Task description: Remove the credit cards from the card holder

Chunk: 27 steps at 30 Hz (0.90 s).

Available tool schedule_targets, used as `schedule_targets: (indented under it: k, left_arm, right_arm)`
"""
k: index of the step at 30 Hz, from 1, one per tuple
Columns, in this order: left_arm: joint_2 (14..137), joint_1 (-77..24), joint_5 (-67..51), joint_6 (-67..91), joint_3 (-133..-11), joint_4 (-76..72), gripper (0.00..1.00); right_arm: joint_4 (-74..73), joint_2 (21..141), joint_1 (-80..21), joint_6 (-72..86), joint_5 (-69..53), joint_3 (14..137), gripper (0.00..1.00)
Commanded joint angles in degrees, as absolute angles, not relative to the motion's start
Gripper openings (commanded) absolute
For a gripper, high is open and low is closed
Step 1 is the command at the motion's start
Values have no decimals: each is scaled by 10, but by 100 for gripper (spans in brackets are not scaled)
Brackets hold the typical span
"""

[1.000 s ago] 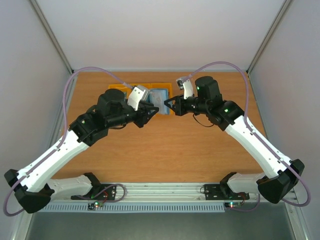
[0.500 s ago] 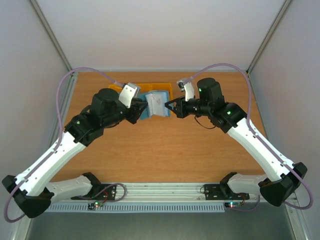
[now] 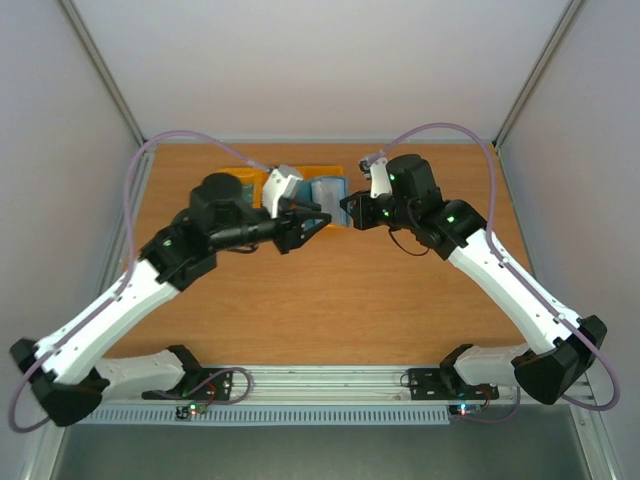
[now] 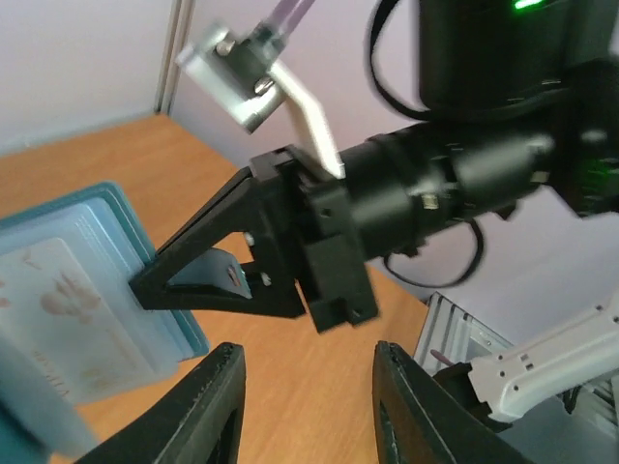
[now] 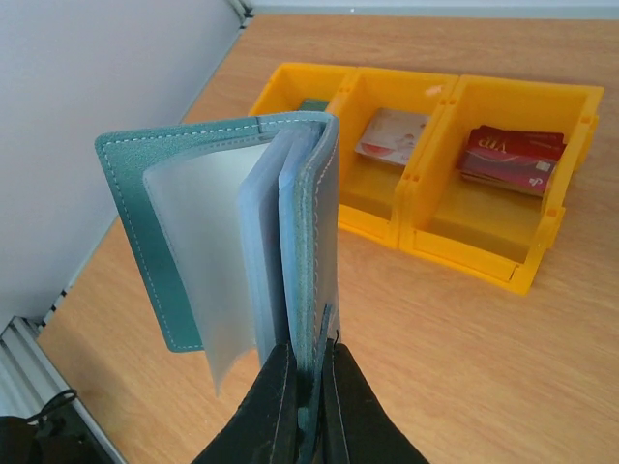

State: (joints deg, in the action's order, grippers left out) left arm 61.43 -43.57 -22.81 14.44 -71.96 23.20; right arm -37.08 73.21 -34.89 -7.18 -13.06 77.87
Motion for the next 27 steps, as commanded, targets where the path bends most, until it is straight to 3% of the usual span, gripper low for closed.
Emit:
schedule_targets:
  k: [1,10,27]
  left_arm:
    - [688,-444,-226,242,-745,188,38]
    - [728,-435,-113,271,-755,248,35]
    - [609,-382,-107,196,-670,253,31]
  right_arm:
    - [-362,733,-358,-65,-126,792,1]
    - [-351,713,-361,-67,-165,786,1]
    - [-271,681,-354,-77,-313,760,1]
